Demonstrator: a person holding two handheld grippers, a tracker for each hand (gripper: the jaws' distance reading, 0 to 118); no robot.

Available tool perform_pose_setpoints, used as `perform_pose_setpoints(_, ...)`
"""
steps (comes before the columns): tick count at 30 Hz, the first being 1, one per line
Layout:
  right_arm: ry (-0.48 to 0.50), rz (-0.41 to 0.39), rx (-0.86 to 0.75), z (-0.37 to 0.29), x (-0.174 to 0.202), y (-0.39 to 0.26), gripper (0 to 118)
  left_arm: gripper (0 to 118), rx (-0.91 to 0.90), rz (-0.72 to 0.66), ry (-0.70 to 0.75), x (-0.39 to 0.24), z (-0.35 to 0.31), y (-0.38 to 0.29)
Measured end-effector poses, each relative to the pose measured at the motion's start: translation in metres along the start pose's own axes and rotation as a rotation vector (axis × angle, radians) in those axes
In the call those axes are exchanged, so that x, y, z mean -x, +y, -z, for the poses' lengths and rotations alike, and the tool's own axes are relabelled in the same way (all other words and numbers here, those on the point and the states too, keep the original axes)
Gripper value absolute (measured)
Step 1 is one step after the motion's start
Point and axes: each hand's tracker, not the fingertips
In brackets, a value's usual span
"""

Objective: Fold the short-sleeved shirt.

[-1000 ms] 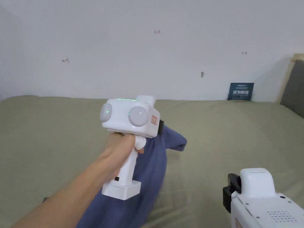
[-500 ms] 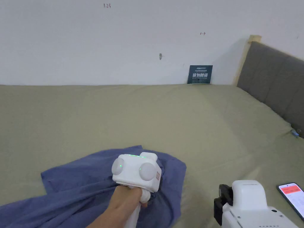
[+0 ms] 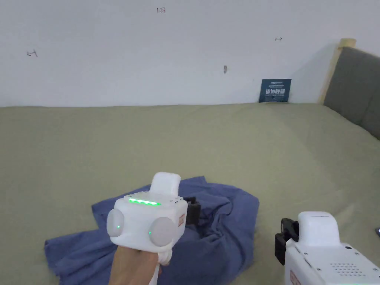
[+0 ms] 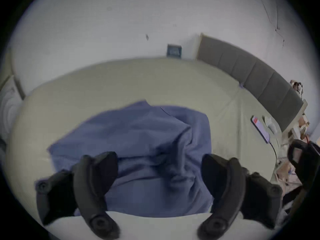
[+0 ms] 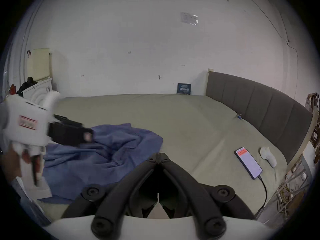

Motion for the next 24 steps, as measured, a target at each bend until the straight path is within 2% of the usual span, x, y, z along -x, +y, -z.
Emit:
perform_pose_setpoints(1,0.010,-0.007,-0.005,-0.004,0.004,0.000,0,0,-0.058,-0.029,0.052,0.011,-0.023,-0.004)
perform_pose_setpoints(3,0.039,-0.007,-0.014,-0.012,0.013,0.000,0,0,-0.146,-0.085,0.152,0.038,-0.069,-0.018)
perform_pose_setpoints(4,0.049,-0.011,-0.018,-0.015,0.018,-0.002,0,0,-0.129,-0.076,0.145,0.056,-0.087,-0.022)
perform_pose_setpoints(7,0.075,-0.030,-0.028,-0.023,0.030,-0.005,0,0,-0.122,-0.093,0.243,0.094,-0.136,-0.045)
perform_pose_setpoints(12,0.102,-0.040,-0.019,-0.024,0.045,-0.011,0,0,-0.086,-0.136,0.336,0.143,-0.163,-0.067)
perform_pose_setpoints(17,0.115,-0.080,-0.007,-0.016,0.060,-0.012,0,0,0.006,-0.163,0.322,0.182,-0.132,-0.067)
perform_pose_setpoints(22,0.114,-0.094,0.019,0.006,0.064,-0.013,0,0,0.145,-0.210,0.298,0.208,-0.059,-0.059)
perform_pose_setpoints(24,0.108,-0.101,0.036,0.016,0.065,-0.015,0,0,0.203,-0.170,0.300,0.221,-0.023,-0.059)
